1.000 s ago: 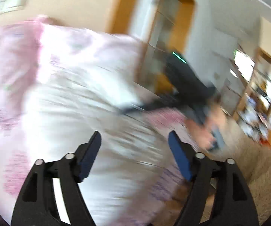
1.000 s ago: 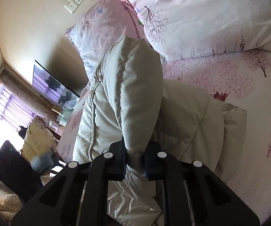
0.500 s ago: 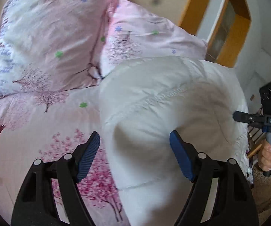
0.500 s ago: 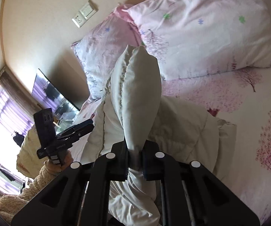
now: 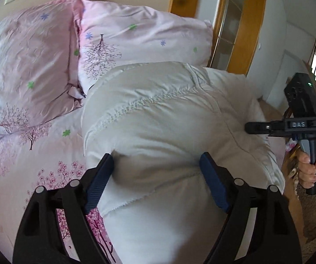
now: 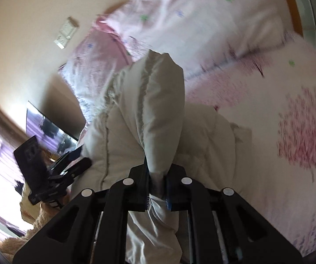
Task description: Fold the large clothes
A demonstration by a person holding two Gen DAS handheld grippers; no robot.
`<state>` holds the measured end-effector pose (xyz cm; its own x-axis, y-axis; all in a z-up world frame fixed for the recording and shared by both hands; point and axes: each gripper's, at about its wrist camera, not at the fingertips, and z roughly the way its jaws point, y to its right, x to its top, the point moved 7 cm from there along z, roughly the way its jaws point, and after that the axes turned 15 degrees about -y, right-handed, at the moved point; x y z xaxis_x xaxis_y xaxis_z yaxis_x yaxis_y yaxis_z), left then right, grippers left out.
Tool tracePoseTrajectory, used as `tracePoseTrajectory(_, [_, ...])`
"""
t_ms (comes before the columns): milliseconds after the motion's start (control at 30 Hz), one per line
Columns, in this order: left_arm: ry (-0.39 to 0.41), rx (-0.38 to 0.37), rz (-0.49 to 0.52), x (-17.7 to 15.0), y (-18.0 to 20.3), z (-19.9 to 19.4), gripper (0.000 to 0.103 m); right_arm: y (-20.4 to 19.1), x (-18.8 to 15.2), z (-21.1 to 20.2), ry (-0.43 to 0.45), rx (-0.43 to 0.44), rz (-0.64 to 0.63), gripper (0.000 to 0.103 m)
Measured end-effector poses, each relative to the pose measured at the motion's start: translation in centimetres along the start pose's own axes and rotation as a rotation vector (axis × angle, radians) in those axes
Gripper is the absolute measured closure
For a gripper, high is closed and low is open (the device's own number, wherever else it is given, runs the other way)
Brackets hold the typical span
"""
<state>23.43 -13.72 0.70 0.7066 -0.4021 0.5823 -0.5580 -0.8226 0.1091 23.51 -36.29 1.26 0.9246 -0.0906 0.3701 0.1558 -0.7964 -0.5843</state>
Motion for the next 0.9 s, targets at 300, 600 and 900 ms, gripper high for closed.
tracePoseTrajectory(300, [0.018, 0.051, -0.02, 0.8, -2.1, -2.4, 0.021, 4.0, 1.0, 4.3, -0.128, -0.024, 0.077, 0.087])
tracePoseTrajectory(600, [-0.033, 0.09, -0.049, 0.1, -4.4, -0.5, 0.019, 4.7, 1.4, 5.8, -0.193, -0.027, 0.074, 0.086])
tracePoseTrajectory(900, [-0.11, 0.14, -0.044, -1.8, -4.3, 1.5, 0.019, 4.3, 1.1, 1.7, -0.067, -0.095, 0.055, 0.069])
